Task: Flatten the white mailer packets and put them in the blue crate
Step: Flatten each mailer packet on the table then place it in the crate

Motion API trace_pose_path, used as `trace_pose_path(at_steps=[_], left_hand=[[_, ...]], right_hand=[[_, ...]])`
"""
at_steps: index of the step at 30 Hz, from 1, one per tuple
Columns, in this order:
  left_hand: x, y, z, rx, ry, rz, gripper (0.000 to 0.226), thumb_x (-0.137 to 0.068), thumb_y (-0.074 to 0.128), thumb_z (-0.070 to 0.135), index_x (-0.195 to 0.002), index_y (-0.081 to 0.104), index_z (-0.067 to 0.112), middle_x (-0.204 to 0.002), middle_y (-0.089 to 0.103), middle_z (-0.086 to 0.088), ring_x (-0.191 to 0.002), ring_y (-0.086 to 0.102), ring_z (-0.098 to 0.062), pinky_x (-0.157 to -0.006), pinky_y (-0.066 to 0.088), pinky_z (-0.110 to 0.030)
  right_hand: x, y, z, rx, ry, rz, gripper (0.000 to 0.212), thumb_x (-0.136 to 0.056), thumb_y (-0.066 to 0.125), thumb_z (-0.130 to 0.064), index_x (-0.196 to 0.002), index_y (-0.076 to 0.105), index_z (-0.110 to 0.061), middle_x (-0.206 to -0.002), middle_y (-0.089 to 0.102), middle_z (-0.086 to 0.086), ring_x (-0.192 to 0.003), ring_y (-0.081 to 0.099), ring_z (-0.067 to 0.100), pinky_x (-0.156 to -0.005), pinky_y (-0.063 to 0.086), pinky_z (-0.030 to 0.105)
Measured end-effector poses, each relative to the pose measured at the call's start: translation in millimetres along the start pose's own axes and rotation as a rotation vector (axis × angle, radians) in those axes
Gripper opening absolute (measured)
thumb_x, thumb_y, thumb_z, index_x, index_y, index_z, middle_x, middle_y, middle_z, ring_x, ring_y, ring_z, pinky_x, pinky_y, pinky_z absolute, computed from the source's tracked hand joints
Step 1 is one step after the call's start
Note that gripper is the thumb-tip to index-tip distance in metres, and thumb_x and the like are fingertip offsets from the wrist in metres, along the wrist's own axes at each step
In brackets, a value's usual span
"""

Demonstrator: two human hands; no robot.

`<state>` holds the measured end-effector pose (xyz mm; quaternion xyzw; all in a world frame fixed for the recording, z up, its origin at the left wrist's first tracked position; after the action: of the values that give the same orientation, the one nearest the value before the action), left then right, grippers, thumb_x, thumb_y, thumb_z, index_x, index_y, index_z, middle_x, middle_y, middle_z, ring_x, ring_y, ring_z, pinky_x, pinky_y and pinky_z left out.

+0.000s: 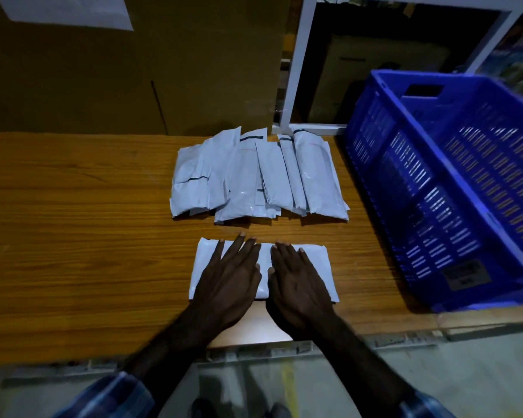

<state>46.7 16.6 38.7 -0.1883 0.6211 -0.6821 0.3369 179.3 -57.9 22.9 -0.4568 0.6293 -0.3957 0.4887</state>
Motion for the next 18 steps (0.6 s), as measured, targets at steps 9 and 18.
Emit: trace_pose_path(at_steps=[9, 18], left_hand=[[8, 14, 2, -0.019, 0.039, 0.01, 0.05, -0.098, 0.031, 0.03, -0.136, 0.057, 0.009, -0.142, 0.053, -0.008, -0.137, 0.044, -0.023, -0.113, 0.025, -0.047], [-9, 1, 20, -0.036, 0.006, 0.015, 0.05, -0.095, 0.033, 0.032, -0.125, 0.065, 0.008, -0.124, 0.066, -0.009, -0.121, 0.059, -0.024, -0.1, 0.046, -0.041]], right_hand=[[8, 9, 3, -0.013, -0.044, -0.006, 0.047, -0.103, 0.038, -0.02, -0.14, 0.047, 0.008, -0.148, 0.042, 0.026, -0.141, 0.038, 0.035, -0.115, 0.031, 0.05], [6, -13, 27, -0.077, 0.065, -0.05, 0.054, -0.103, 0.025, -0.025, -0.139, 0.047, 0.007, -0.148, 0.042, 0.025, -0.139, 0.041, 0.036, -0.117, 0.03, 0.05]])
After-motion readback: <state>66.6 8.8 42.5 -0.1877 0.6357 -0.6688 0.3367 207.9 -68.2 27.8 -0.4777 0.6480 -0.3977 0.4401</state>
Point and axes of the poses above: each hand's wrist, its own x-axis away from the middle knuckle, its own y-axis out of the palm, z = x × y, the point moved 2 cm from there along -x, towards the middle knuckle
